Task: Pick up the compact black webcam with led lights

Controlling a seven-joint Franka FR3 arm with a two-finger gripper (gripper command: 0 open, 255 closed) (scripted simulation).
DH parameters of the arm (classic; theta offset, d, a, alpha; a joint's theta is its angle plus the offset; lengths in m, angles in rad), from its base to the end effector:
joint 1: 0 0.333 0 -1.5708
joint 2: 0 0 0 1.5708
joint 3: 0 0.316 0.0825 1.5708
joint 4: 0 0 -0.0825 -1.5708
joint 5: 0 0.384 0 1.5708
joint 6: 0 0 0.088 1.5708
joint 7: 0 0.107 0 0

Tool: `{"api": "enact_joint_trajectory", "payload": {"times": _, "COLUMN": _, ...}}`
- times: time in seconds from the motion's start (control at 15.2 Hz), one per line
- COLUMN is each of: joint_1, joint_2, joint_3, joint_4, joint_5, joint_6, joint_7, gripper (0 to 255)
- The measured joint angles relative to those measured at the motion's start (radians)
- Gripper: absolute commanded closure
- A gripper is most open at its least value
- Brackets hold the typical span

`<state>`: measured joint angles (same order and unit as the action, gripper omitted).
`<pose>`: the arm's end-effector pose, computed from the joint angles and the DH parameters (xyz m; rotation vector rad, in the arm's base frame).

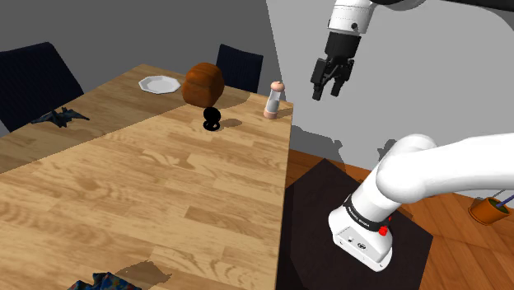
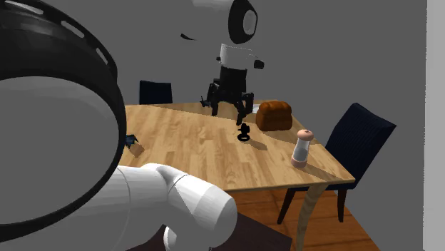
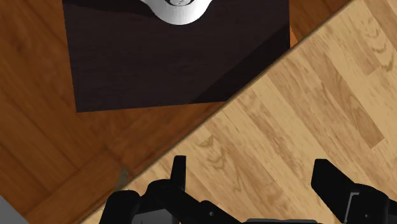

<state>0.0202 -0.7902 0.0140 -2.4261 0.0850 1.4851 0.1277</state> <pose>0.2926 0.0207 0.5526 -3.0656 0.1496 0.2403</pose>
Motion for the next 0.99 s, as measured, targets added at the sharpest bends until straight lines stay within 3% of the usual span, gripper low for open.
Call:
{"api": "enact_joint_trajectory", "payload": {"times": 0.4, "joint_1": 0.006, "joint_2": 0.112, "joint_3": 0.014, "joint_4": -0.004, "joint_5": 0.013, "joint_6": 0.131, "joint_7": 0.001, "gripper": 0}}
{"api": "enact_joint_trajectory", "payload": {"times": 0.99, "joint_1": 0.017, "joint_2": 0.437, "joint_3": 0.04, "joint_4": 0.083, "joint_5": 0.032, "joint_6": 0.406, "joint_7": -0.002, "gripper": 0}}
